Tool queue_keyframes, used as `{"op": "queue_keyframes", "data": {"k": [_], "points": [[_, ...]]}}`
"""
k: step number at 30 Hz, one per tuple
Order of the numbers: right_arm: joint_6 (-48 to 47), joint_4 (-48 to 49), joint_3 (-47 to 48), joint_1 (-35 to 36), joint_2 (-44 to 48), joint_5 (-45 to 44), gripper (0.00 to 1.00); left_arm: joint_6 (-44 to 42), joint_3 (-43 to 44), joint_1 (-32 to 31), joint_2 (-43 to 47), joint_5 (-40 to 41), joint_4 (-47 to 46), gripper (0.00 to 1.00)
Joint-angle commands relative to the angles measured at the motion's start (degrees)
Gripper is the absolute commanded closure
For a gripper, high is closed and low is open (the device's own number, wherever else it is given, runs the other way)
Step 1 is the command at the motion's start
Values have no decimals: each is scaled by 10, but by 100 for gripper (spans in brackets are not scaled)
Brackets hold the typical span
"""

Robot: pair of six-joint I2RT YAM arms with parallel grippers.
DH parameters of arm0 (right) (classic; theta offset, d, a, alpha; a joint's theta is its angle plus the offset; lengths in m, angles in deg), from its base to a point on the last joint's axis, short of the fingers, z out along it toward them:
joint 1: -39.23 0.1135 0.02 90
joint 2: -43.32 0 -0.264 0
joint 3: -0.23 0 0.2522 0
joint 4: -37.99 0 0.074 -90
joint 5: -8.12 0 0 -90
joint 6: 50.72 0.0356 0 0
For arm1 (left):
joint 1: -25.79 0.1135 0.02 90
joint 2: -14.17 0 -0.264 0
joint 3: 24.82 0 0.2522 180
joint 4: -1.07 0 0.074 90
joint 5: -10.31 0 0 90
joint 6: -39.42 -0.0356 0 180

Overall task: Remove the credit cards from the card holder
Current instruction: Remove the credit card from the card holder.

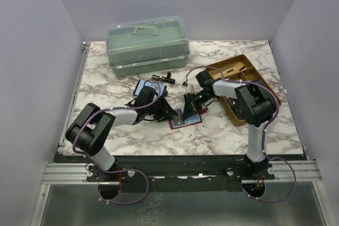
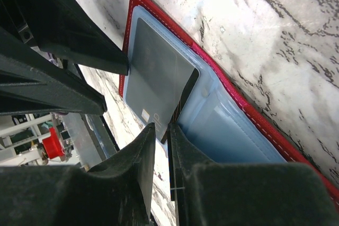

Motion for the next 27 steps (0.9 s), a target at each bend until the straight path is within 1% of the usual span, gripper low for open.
{"op": "queue_keyframes", "data": {"k": [1, 6, 14, 22, 27], "points": [[-2, -8, 8, 6, -14, -27, 78, -22, 10, -3, 26, 49, 61, 53], [-2, -9, 10, 6, -16, -27, 77, -34, 18, -5, 31, 65, 90, 51], [-4, -10, 10, 6, -15, -28, 77, -40, 32, -18, 19, 46, 76, 52], [-3, -10, 9, 7, -14, -29, 77, -34, 17, -20, 68, 87, 85, 55], [-4, -11, 9, 7, -16, -28, 77, -33, 14, -20, 76, 95, 91, 55]]}}
